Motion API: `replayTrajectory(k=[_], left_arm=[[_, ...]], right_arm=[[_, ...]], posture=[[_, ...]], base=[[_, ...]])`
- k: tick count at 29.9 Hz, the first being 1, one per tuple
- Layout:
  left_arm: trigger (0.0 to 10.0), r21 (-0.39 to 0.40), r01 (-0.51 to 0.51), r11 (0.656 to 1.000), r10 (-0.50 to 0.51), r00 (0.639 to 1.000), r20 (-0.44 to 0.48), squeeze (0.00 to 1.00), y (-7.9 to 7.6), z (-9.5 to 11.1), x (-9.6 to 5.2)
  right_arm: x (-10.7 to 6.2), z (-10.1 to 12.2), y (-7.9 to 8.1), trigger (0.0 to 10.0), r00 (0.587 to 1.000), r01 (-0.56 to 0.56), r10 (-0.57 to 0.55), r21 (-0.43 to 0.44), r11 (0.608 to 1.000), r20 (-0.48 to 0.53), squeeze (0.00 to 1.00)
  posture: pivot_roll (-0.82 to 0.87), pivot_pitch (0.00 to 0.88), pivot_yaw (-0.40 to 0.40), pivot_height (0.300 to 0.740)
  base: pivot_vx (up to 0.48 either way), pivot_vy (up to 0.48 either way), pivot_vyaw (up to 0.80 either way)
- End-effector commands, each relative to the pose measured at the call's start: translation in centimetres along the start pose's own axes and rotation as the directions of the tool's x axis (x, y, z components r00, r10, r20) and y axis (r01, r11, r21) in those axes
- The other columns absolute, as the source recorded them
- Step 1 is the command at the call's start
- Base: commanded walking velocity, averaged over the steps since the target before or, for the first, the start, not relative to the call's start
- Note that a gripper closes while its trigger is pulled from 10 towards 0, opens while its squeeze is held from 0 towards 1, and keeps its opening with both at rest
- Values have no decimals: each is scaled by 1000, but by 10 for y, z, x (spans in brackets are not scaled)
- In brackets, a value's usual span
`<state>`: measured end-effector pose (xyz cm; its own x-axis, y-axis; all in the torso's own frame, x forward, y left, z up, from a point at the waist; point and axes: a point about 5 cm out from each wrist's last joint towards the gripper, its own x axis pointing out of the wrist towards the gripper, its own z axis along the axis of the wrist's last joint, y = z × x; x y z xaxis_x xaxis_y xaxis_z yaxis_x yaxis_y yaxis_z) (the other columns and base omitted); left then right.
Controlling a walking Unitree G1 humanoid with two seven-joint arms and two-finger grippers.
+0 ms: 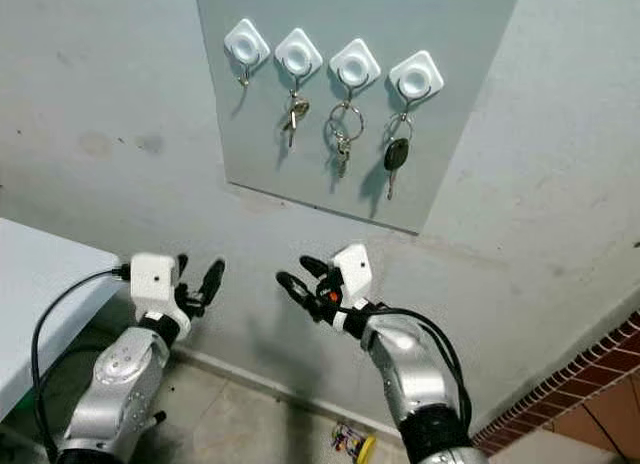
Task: Hang keys on a hook
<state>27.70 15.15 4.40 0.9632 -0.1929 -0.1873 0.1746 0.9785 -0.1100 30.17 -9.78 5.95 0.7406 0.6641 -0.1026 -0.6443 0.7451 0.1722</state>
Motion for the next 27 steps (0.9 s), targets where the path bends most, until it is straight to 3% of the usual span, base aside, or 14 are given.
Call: replayTrajectory(k=[1, 6, 9, 11, 12, 13, 17, 20, 23, 27], left_arm=[[10000, -9, -14, 1000, 13, 998, -55, 0, 4, -19, -3], [10000, -4, -44, 999, 43, 980, -193, 0, 7, -55, -10], [10000, -2, -48, 999, 46, 964, -263, 0, 7, -72, -15], [10000, 10, -40, 999, 41, 946, -321, 0, 6, -82, -17], [10000, 10, -40, 999, 41, 946, -321, 0, 6, -82, -17], [10000, 16, -33, 999, 37, 931, -362, 0, 5, -89, -20], [10000, 44, -31, 999, 47, 896, -442, 0, 8, -102, -28], [10000, 46, -37, 998, 54, 886, -460, 0, 10, -106, -31], [10000, 4, -102, 995, 89, 854, -513, 0, 13, -117, -42], [10000, 9, -116, 993, 103, 839, -534, 0, 14, -123, -49]], right_arm=[[-6, -15, -6, 10000, 996, 65, -65, 0, 998, -53, 0], [-21, -51, -13, 10000, 964, 199, -190, 28, 980, -185, 0], [-33, -68, -17, 10000, 926, 281, -274, -9, 960, -261, 0], [-48, -86, -21, 10000, 864, 365, -361, -57, 929, -350, 0], [-48, -86, -21, 10000, 864, 365, -361, -57, 929, -350, 0], [-59, -99, -22, 10000, 818, 414, -402, -64, 908, -412, 0], [-77, -120, -17, 10000, 744, 447, -428, -94, 889, -513, 0], [-81, -125, -15, 10000, 729, 435, -429, -123, 892, -534, 0], [-93, -139, -8, 10000, 676, 453, -438, -135, 881, -593, 0], [-98, -144, -5, 10000, 658, 442, -435, -151, 884, -615, 0]], posture=[[-90, 0, -8, 740], [-96, 0, -1, 740], [-98, 0, 2, 740], [-98, 0, 5, 740], [-98, 0, 5, 740], [-105, 0, 14, 740], [-118, 0, 25, 740], [-118, 0, 25, 740], [-123, 0, 29, 740], [-123, 0, 29, 740]], base=[[0, 0, 0], [0, 0, 0], [0, 0, 0], [0, 0, 0], [0, 0, 0], [0, 0, 0], [0, 0, 0], [0, 0, 0], [0, 0, 0], [0, 0, 0]])
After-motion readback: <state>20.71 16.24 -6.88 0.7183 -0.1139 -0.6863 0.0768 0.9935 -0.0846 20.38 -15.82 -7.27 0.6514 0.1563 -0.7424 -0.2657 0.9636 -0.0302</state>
